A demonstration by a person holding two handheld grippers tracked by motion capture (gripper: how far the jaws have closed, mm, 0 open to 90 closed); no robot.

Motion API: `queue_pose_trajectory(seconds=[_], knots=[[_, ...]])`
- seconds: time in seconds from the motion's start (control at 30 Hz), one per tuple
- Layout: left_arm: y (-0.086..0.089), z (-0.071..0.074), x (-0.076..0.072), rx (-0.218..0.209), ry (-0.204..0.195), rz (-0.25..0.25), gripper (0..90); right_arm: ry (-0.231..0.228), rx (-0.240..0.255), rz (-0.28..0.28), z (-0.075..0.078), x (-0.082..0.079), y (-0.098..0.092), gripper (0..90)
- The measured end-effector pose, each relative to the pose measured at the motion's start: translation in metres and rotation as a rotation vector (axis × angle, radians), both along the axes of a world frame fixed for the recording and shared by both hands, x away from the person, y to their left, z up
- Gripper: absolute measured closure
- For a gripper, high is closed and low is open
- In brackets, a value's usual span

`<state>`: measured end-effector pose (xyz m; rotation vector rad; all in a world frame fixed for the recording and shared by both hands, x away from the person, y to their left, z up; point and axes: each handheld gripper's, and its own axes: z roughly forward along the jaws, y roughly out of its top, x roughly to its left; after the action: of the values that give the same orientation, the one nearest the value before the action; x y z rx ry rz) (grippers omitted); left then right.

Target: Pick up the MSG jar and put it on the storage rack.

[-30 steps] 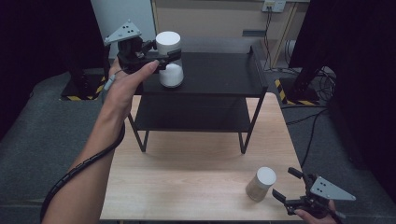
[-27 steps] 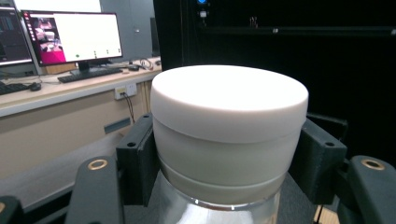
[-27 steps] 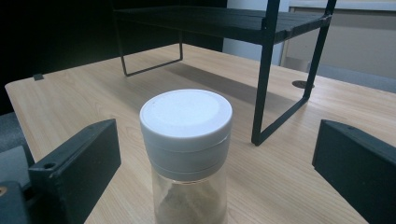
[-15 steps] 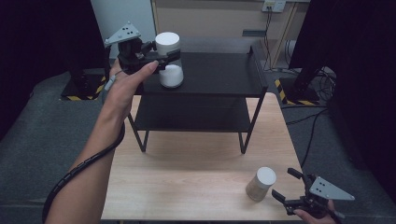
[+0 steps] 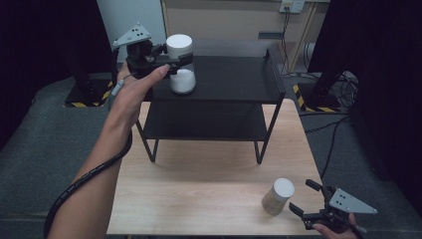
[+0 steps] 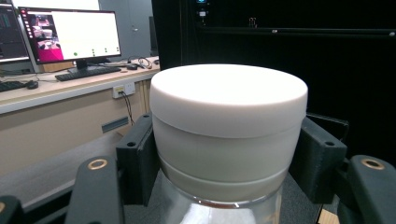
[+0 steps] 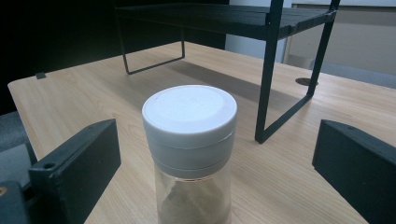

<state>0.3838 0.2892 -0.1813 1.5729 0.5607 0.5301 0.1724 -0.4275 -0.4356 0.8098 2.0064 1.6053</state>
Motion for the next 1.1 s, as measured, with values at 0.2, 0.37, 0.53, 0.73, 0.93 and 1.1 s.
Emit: queue_pose_trajectory(seconds=[0.2,0.37,0.53,0.73,0.93,1.1], knots=[[0.001,-0.001,0.002,-0.008,0.007,-0.001,33.4,0.002,-0.001,0.004,0.000,0.000,0.001,1.6],[0.000,0.001,0.002,-0.002,0.009,-0.001,33.3,0.005,0.005,0.005,-0.001,0.001,0.000,1.6],[-0.006,0.005,-0.002,0.042,-0.004,0.027,18.3,0.004,0.008,0.008,0.000,0.001,0.000,1.5],[-0.010,0.007,-0.011,0.045,-0.010,0.067,3.8,-0.001,0.012,0.012,0.001,0.001,0.001,1.4],[-0.012,0.010,-0.020,0.061,-0.007,0.092,0.9,-0.005,0.011,0.017,0.002,0.000,0.002,1.4],[-0.012,0.013,-0.028,0.065,-0.014,0.102,0.5,-0.004,0.009,0.020,0.002,0.001,0.002,1.4]])
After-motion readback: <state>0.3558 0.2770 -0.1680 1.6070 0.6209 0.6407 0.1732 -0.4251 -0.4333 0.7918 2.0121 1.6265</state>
